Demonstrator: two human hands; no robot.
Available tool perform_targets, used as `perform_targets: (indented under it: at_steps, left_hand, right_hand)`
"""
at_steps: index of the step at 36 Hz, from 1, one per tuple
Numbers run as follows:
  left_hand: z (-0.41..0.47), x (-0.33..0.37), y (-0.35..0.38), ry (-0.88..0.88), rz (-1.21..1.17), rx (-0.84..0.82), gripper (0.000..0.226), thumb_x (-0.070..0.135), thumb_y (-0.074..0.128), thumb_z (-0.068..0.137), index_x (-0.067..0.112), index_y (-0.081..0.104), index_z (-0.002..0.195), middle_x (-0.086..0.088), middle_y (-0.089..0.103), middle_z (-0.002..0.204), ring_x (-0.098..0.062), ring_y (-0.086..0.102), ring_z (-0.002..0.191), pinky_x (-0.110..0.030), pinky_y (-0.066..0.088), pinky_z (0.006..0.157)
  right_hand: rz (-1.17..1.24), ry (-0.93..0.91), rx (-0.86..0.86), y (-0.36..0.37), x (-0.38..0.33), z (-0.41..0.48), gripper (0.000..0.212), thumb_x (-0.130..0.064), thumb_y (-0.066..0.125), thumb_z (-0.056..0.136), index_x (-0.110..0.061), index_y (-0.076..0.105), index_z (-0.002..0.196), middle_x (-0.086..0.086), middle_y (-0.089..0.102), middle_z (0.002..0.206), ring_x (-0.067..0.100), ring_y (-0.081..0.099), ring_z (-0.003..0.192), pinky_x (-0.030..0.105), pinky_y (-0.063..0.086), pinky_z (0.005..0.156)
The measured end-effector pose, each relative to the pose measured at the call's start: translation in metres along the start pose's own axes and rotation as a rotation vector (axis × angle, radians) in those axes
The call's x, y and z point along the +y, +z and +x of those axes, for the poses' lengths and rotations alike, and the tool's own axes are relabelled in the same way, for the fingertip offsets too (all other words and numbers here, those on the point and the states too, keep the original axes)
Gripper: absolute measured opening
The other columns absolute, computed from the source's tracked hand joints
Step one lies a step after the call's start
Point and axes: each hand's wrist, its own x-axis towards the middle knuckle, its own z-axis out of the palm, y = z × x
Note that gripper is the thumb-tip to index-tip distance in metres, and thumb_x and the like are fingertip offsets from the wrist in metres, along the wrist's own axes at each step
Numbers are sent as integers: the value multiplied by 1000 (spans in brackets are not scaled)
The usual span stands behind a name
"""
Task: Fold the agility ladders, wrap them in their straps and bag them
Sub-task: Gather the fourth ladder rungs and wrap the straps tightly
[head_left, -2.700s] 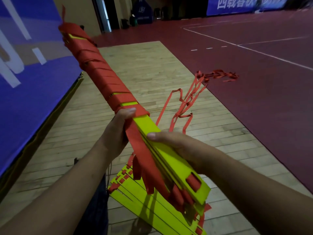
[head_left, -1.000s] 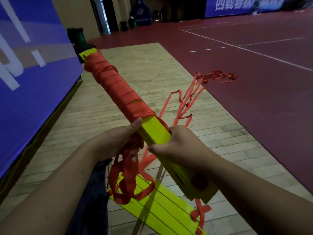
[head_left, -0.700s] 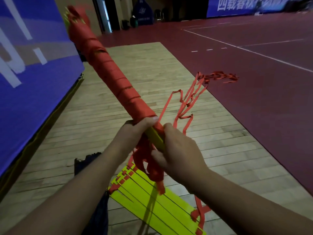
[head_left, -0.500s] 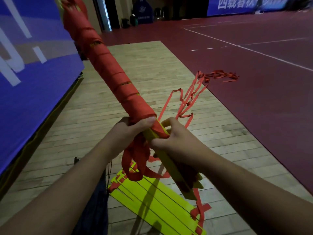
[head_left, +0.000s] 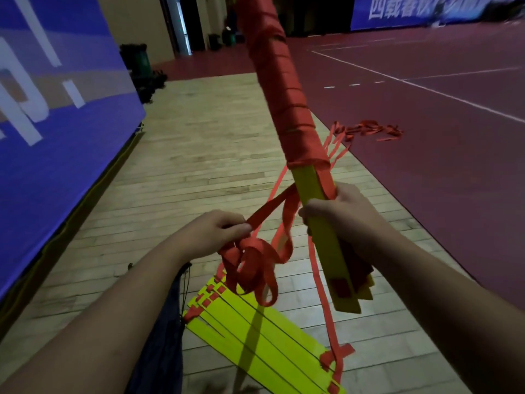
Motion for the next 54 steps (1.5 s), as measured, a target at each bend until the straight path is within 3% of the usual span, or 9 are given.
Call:
perform_targets:
  at_steps: [9, 15, 20, 27, 35, 38, 45, 49, 54]
  left_hand:
    - [1, -19, -3, -237, -795, 117, 30, 25, 57, 96, 2, 71, 108, -12, 65, 78, -13, 57, 59, -21, 49, 55]
    - [10, -65, -14, -676, -1226, 862, 22, -4, 49, 95, 11, 55, 79, -5, 57, 52, -12, 46, 50, -13, 32, 38]
    - [1, -108, -17, -886, -570, 819, 18, 3, 56, 92, -7, 62, 106, -19, 64, 77, -29, 60, 61, -28, 43, 47]
    - [8, -70, -5, -607, -592, 25, 6, 6, 59, 92, 3, 63, 95, -10, 61, 72, -17, 54, 62, -30, 43, 60]
    - [13, 5, -44, 9, -962, 704, 10, 1, 57, 96, 9, 61, 97, -6, 65, 86, -15, 65, 75, -30, 56, 71]
    - [11, -37, -58, -255, -762, 988, 16, 28, 56, 100, 14, 62, 105, -3, 67, 96, -23, 68, 94, -36, 56, 78]
    - [-14, -104, -16, -969, 373, -14, 36, 19, 66, 91, 3, 63, 123, -15, 65, 124, -25, 65, 88, -22, 54, 70]
    - [5, -78, -14, -628, 178, 469, 54, 34, 62, 94, 6, 46, 137, -18, 47, 143, -34, 50, 128, -41, 45, 101]
    - [8, -1, 6, 15, -623, 278, 77, 72, 68, 76, 27, 50, 136, 8, 47, 147, -10, 40, 139, -32, 32, 111]
  right_hand:
    - [-30, 13, 50, -27, 4, -2, 13, -6, 69, 86, -2, 64, 98, 13, 67, 82, 19, 66, 66, 32, 54, 63]
    - [-68, 4, 86, -37, 3, -5, 7, -5, 69, 86, -6, 64, 91, 13, 66, 79, 23, 65, 68, 35, 54, 65]
    - [-90, -13, 93, -41, 3, -6, 10, -6, 69, 87, -9, 63, 94, 13, 67, 82, 24, 66, 72, 34, 53, 66]
    - [-84, -26, 50, -39, 8, -7, 9, -4, 66, 89, -12, 65, 93, 5, 71, 74, 13, 67, 61, 23, 53, 57]
    - [-200, -29, 55, -32, 12, -6, 11, -1, 65, 86, 5, 64, 96, 17, 65, 77, 20, 63, 63, 28, 52, 58]
    - [-224, -29, 49, -32, 14, -9, 8, -3, 65, 89, 2, 65, 95, 22, 69, 83, 23, 66, 66, 30, 54, 62]
    - [-238, -42, 34, -31, 9, -17, 7, -6, 66, 89, -2, 63, 94, 21, 66, 84, 26, 65, 71, 34, 53, 65]
    - [-192, -23, -7, -28, 4, -21, 10, -4, 68, 87, -5, 65, 96, 22, 70, 86, 23, 67, 66, 32, 56, 61]
    - [-34, 37, -199, -17, -8, -27, 15, -1, 69, 85, -4, 63, 99, 12, 66, 76, 21, 65, 61, 28, 55, 56]
